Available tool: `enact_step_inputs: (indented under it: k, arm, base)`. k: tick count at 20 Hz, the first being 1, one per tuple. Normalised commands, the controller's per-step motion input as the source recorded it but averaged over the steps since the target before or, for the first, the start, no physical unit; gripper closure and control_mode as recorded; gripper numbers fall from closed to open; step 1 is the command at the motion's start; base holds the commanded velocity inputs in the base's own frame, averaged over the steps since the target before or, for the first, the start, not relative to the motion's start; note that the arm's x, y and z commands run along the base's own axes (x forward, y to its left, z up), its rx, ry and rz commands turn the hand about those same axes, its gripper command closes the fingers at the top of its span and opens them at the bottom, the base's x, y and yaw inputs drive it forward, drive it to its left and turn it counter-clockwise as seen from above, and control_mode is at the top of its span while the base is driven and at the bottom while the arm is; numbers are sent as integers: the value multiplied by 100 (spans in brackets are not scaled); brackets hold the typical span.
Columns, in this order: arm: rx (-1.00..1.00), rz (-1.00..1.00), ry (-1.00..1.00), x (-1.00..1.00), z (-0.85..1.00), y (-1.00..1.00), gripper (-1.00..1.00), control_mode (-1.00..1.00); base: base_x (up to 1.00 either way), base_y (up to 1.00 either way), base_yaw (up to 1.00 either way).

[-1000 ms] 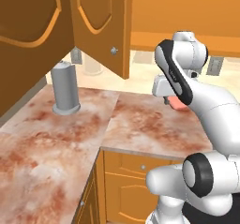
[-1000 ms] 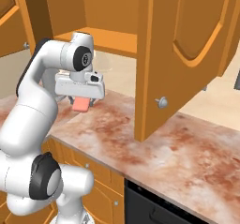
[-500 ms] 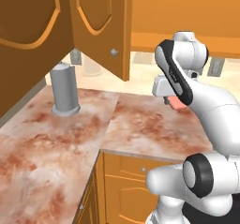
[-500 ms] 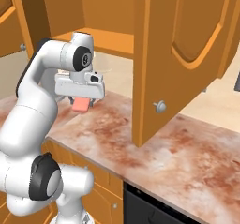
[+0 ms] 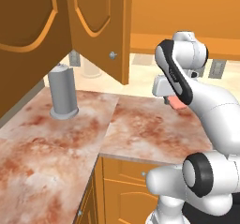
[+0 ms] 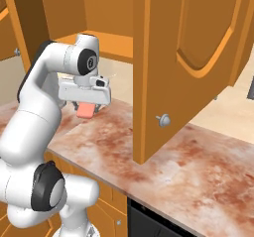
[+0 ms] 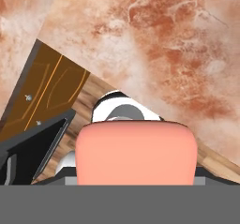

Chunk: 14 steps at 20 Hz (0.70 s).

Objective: Pick up the sponge and bar soap from the sink, and place them back in the cabinet, and close the cabinet doors.

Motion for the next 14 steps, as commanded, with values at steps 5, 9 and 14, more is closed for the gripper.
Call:
enact_step_inputs:
  k: [5, 9, 14]
  arm:
    - [0, 0, 0, 0, 0, 0, 100, -100]
    - [0, 0, -1, 0, 8, 0, 100, -100]
    - [0, 0, -12, 0, 25, 0, 100, -100]
  base:
    - [0, 0, 0]
    - [0, 0, 0]
    - [0, 0, 0]
